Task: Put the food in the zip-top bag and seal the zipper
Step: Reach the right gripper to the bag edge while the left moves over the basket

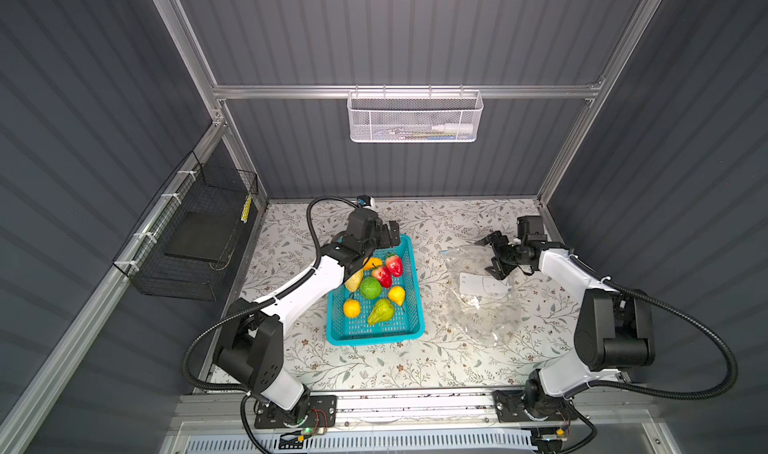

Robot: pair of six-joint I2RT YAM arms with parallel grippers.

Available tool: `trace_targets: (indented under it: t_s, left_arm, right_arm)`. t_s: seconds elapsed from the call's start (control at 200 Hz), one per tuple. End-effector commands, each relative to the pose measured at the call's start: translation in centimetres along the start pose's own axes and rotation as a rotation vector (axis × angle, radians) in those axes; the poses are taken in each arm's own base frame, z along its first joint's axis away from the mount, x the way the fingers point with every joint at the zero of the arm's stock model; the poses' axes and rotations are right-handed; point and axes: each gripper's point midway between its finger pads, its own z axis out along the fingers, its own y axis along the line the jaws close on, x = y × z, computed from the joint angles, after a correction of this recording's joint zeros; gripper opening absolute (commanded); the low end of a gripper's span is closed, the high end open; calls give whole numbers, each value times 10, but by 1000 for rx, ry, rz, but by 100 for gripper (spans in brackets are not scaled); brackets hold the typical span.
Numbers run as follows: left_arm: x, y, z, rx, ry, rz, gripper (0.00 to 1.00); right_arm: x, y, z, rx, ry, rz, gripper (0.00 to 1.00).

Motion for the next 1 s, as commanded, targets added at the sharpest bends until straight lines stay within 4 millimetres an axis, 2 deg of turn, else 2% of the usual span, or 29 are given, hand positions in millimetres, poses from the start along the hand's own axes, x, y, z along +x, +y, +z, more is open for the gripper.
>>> trace_targets:
  t_s: [0.0, 0.11, 0.195, 0.385, 0.5, 0.61, 0.735, 0.775, 0.89, 0.925, 0.99]
  left_arm:
    - [-1, -44, -1, 112, 18, -15, 99]
    - [12, -67, 3, 150, 47, 2, 99]
    - [21, -75, 4, 160, 64, 5, 99]
    - [28, -76, -2, 142, 72, 8, 99]
    - [26, -70, -8, 116, 60, 14, 100]
    - [22, -64, -13, 93, 38, 13, 100]
    - [19, -64, -16, 89, 25, 6, 99]
    - [18, -64, -17, 91, 23, 6, 99]
    - [16, -66, -17, 95, 19, 7, 100]
    - [15, -66, -17, 95, 16, 8, 99]
    - [14, -67, -19, 98, 14, 7, 99]
  right_arm:
    - [-15, 5, 4, 24, -47, 35, 93]
    - [-25, -4, 19, 73, -40, 65, 93]
    - [-30, -13, 30, 116, -19, 95, 93]
    - [-42, -25, 51, 174, -17, 121, 91]
    - [-45, -35, 60, 204, -18, 133, 84]
    - [-46, -42, 64, 217, -23, 136, 69]
    - [-42, -44, 63, 206, -16, 134, 37]
    - [-45, -38, 63, 179, -30, 118, 28]
    - [-47, -34, 58, 167, -45, 102, 9]
    - [-48, -30, 56, 159, -50, 87, 0]
    - [-48, -27, 52, 155, -58, 62, 0]
